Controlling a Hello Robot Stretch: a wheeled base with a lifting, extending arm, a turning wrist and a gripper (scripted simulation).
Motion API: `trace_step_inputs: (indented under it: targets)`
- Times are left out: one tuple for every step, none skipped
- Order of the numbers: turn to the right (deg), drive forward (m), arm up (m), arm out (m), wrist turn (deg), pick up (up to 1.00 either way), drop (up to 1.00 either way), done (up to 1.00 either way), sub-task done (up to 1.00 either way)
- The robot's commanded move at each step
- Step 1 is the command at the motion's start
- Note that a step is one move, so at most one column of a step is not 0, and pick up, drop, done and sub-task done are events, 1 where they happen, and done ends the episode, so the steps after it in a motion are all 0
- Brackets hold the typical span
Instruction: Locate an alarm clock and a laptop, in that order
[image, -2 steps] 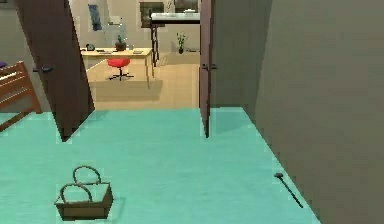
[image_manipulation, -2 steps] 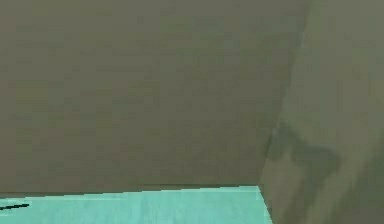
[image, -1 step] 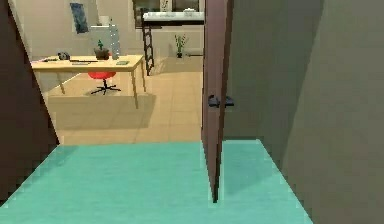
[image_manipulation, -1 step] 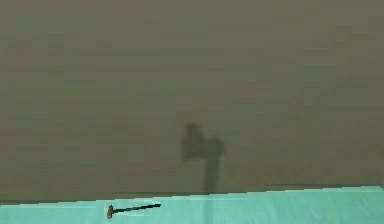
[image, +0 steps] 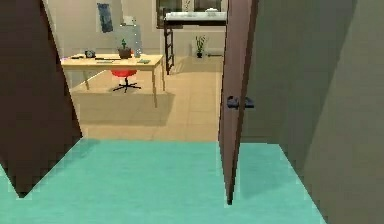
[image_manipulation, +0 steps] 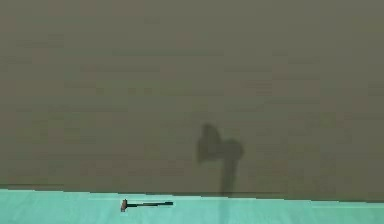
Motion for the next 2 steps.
trace_step_inputs:
  targets:
    - [0.0, 0.50, 0.00, 0.00, 0.0, 0.00, 0.00, 0.00, 0.00]
    - [-45.0, 0.00, 0.00, 0.00, 0.0, 0.00, 0.00, 0.00, 0.00]
